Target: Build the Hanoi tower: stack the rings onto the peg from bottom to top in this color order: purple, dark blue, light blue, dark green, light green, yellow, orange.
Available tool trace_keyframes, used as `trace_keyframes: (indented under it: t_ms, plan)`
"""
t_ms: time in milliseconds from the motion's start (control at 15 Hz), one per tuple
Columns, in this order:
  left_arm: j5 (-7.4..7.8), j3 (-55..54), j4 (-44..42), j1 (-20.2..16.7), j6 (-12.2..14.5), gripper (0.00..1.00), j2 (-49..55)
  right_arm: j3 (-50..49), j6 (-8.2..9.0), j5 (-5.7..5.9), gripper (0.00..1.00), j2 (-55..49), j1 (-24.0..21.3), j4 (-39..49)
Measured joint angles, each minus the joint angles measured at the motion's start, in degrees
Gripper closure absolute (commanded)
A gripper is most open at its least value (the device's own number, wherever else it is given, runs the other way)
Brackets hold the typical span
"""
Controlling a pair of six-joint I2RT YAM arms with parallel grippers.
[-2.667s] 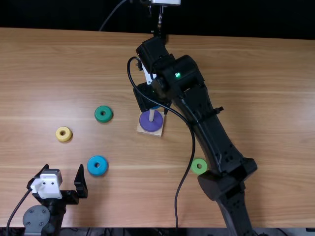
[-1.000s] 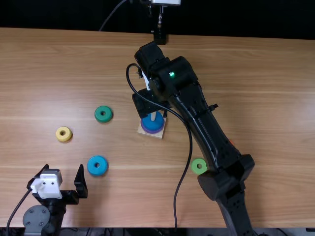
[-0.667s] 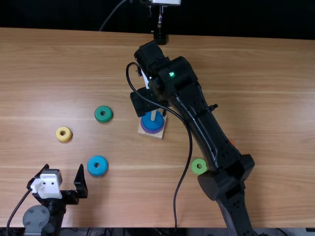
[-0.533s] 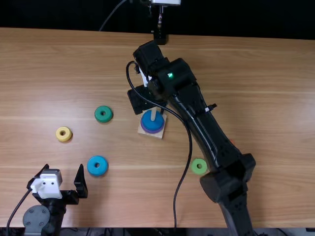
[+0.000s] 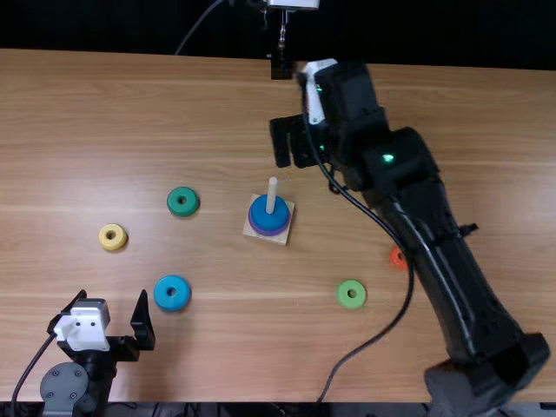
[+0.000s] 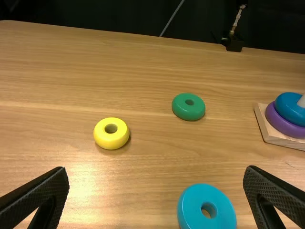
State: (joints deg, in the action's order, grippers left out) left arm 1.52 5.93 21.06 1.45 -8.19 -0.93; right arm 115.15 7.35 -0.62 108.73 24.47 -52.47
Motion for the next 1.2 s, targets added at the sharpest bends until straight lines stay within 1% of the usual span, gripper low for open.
trace_keyframes:
  t_ms: [133,200,267,333,533,733,867,1067,1200]
  plan:
    - [0.0,0.0,0.0,0.0,0.0,0.0,0.0,-8.4,-0.04,-0.02,0.0,-6.5,-3.0,0.5]
    - [0.0,0.0,0.0,0.0,0.0,0.0,0.0,-12.7,0.0,-0.04,0.0,-9.6,-4.8,2.8]
    - [-0.02,0.0,0.0,0.0,0.0,0.0,0.0,-17.1,-0.02,-0.04,0.0,-12.9,-7.0,7.7]
    - [-0.02,0.0,0.0,0.0,0.0,0.0,0.0,-22.5,-0.07,-0.04,0.0,-17.0,-10.0,14.7]
    - [0.0,0.0,0.0,0.0,0.0,0.0,0.0,-36.6,-0.02,0.0,0.0,-29.3,-16.4,27.9]
    - [-0.02,0.0,0.0,0.0,0.0,0.0,0.0,-51.8,0.0,0.0,0.0,-41.1,-20.5,41.4]
    - [0.0,0.0,0.0,0.0,0.0,0.0,0.0,-60.4,-0.11,-0.02,0.0,-48.4,-22.0,46.2]
    - [-0.02,0.0,0.0,0.0,0.0,0.0,0.0,-70.2,-0.24,0.0,0.0,-60.1,-22.3,46.5]
    - [0.0,0.0,0.0,0.0,0.0,0.0,0.0,-77.1,-0.39,-0.02,0.0,-69.9,-22.3,46.8]
